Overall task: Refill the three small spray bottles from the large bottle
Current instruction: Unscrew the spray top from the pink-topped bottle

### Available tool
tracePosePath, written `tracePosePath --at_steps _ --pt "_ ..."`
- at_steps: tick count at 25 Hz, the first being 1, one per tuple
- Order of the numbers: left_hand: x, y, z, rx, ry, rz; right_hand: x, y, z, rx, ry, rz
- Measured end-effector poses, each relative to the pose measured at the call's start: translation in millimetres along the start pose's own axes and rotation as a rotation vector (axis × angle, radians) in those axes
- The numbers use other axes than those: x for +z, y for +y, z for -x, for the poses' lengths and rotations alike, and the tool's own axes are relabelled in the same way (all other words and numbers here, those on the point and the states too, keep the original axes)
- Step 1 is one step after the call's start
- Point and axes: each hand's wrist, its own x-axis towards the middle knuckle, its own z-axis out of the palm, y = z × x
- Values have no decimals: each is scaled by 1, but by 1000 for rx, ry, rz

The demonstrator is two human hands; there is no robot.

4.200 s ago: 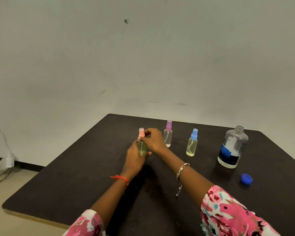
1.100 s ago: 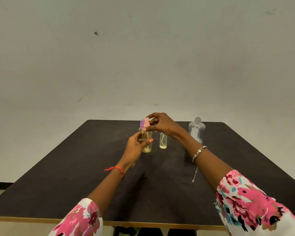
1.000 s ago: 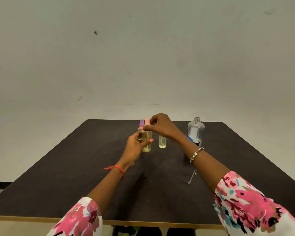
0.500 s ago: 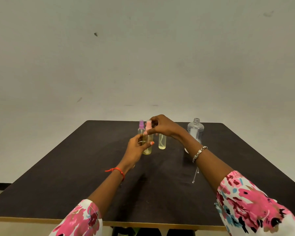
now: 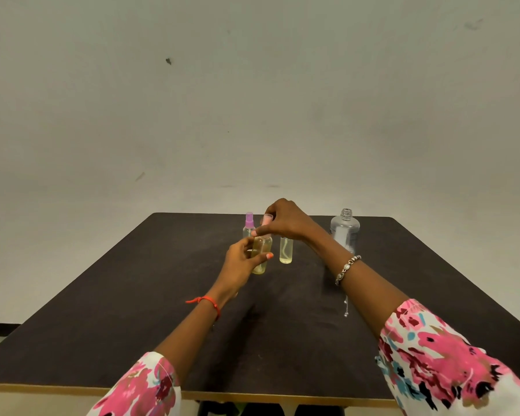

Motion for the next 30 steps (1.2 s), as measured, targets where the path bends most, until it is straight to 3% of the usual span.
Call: tracePosePath --at_steps 11,16,19,23,26,30 --pt "-3 -4 2 -19 -39 8 -17 -4 1 -126 -224 33" --pt "-1 -5 2 -21 -10 41 -4 -3 -1 -43 -54 89" --pt "-1 -6 2 -16 -20 30 -7 -3 0 -67 -87 96" --pt "-3 -8 4 -19 -8 -13 -20 -9 5 -162 -125 -64" --pt "-6 -10 5 -46 11 31 -26 -5 5 -124 28 -225" --pt "-14 -12 5 -71 114 68 -23 19 10 53 303 -736"
